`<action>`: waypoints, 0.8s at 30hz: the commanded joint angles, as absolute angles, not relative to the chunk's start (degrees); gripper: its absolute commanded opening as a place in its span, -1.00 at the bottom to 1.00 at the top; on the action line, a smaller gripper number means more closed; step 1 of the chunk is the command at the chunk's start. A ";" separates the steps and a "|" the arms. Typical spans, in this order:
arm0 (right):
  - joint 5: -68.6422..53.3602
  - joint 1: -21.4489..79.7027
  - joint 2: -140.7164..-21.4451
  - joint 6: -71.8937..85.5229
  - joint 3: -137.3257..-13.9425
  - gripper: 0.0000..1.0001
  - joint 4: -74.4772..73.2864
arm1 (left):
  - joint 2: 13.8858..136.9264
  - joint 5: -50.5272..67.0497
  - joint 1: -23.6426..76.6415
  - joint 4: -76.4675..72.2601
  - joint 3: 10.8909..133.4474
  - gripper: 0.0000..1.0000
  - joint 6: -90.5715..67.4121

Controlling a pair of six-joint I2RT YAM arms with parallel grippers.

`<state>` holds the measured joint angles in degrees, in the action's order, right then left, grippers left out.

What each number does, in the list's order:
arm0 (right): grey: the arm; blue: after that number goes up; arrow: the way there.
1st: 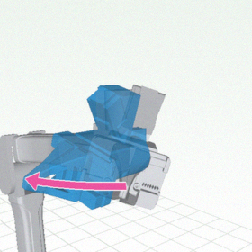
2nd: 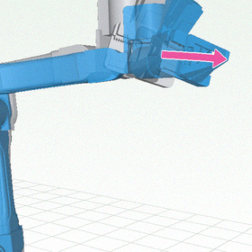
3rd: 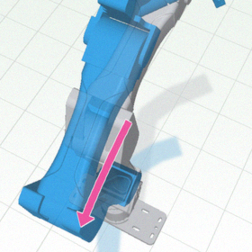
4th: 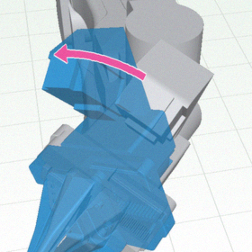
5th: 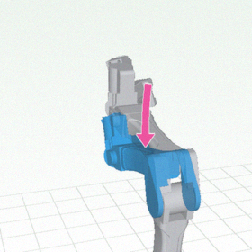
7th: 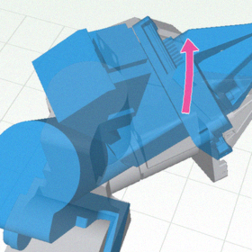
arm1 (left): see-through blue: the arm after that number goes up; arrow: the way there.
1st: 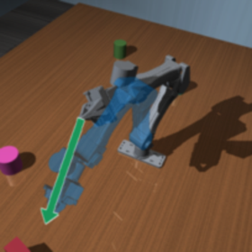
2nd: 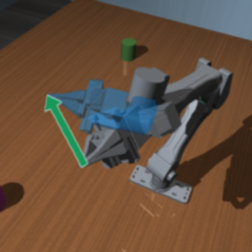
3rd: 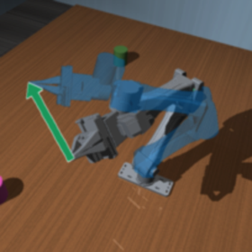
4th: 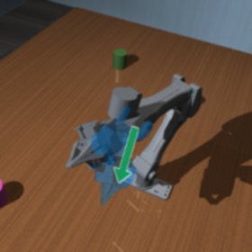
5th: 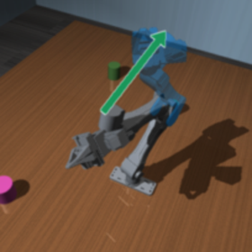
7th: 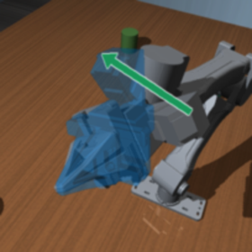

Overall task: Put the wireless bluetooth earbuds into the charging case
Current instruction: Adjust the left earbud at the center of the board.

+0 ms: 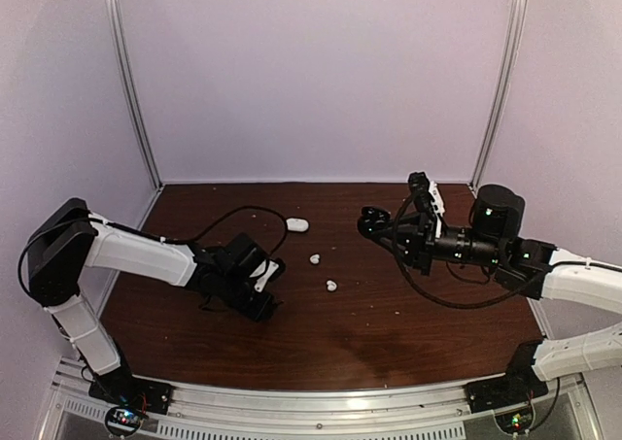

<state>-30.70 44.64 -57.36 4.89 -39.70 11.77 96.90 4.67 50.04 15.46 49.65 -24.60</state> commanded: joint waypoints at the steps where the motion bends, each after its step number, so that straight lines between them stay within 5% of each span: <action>1: -29.81 44.30 -58.10 4.49 -39.83 -0.79 12.97 | 98.97 0.88 47.46 13.89 52.00 -0.76 -24.61; 15: -30.80 43.07 -58.83 4.22 -39.81 -0.79 13.08 | 105.47 4.63 44.81 11.45 60.07 -0.73 -18.26; 24: -30.67 42.84 -57.10 4.60 -39.49 -0.78 12.48 | 91.84 3.61 43.03 14.54 55.02 -0.24 -23.73</action>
<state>-30.65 43.22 -58.96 4.47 -39.70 11.75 98.39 2.48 42.81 14.61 57.04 -21.65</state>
